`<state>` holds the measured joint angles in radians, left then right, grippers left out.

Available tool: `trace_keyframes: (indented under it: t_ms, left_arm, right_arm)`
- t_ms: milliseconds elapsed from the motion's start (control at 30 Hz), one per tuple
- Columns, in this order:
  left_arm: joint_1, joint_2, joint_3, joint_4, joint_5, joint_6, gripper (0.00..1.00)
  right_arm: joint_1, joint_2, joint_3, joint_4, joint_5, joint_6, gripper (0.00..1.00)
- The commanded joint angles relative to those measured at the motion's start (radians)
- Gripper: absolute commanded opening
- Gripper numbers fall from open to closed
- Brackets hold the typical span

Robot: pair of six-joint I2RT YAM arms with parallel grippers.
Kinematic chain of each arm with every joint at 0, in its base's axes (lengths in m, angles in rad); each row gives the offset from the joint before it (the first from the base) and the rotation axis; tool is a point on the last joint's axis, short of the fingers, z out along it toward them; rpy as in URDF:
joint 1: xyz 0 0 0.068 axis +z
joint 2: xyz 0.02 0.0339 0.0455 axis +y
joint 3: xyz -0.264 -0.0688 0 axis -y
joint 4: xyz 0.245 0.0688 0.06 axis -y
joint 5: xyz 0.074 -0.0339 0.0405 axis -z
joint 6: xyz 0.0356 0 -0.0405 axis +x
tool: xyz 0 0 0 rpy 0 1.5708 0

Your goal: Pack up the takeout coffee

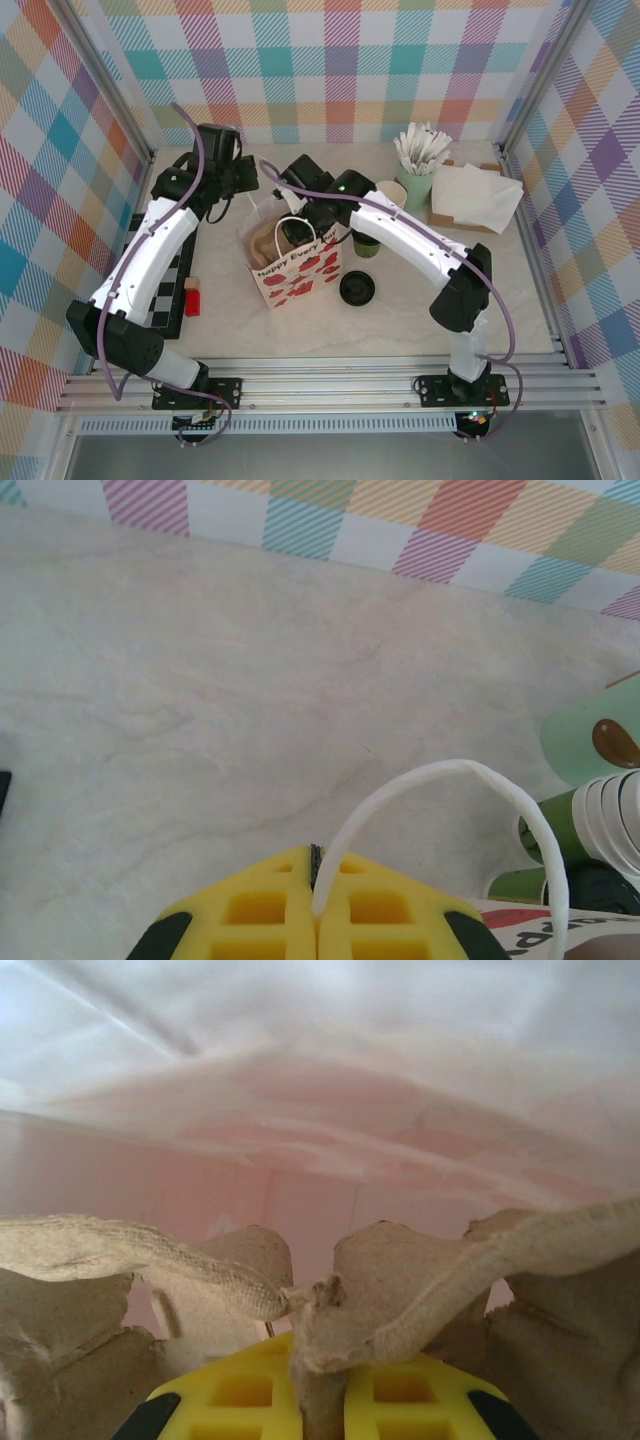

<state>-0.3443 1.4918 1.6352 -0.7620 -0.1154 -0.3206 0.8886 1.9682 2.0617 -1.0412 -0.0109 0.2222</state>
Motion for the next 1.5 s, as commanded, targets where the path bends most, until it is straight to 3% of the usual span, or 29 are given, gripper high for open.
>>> trace_keyframes:
  t_ms: [0, 267, 633, 867, 967, 1033, 1133, 1200, 1267, 1400, 1467]
  left_arm:
    - [0.011, -0.009, 0.001, -0.003, 0.045, -0.117, 0.00]
    - [0.011, -0.021, -0.017, 0.002, 0.093, -0.255, 0.00]
    - [0.016, -0.012, 0.005, -0.021, -0.119, -0.320, 0.00]
    - [0.016, -0.030, -0.051, 0.094, 0.062, -0.278, 0.00]
    - [0.016, -0.060, -0.047, 0.071, 0.056, -0.203, 0.01]
    - [0.017, -0.100, -0.037, 0.031, -0.002, -0.152, 0.13]
    - [0.018, -0.175, -0.044, -0.001, 0.009, -0.028, 0.37]
    - [0.017, -0.269, -0.092, 0.012, 0.044, 0.073, 0.79]
    - [0.018, -0.396, -0.193, 0.070, 0.096, 0.167, 0.95]
    - [0.018, -0.647, -0.387, 0.123, 0.398, 0.354, 0.97]
    - [0.016, -0.693, -0.413, 0.081, 0.576, 0.394, 0.96]
  right_arm:
    - [0.002, 0.077, 0.090, -0.127, -0.008, -0.026, 0.00]
    - [0.018, 0.202, 0.247, -0.246, -0.024, 0.038, 0.00]
    - [0.032, 0.178, 0.149, -0.255, -0.009, -0.011, 0.00]
    - [0.030, 0.239, 0.214, -0.316, -0.080, 0.073, 0.00]
    - [0.030, 0.254, 0.210, -0.308, -0.060, 0.113, 0.00]
    - [0.030, 0.258, 0.232, -0.311, -0.068, 0.125, 0.00]
    - [0.030, 0.260, 0.250, -0.323, -0.083, 0.136, 0.00]
    - [0.030, 0.257, 0.241, -0.322, -0.085, 0.141, 0.00]
    - [0.030, 0.259, 0.246, -0.322, -0.092, 0.146, 0.00]
    - [0.031, 0.256, 0.264, -0.318, -0.111, 0.158, 0.00]
    - [0.031, 0.248, 0.260, -0.316, -0.103, 0.159, 0.00]
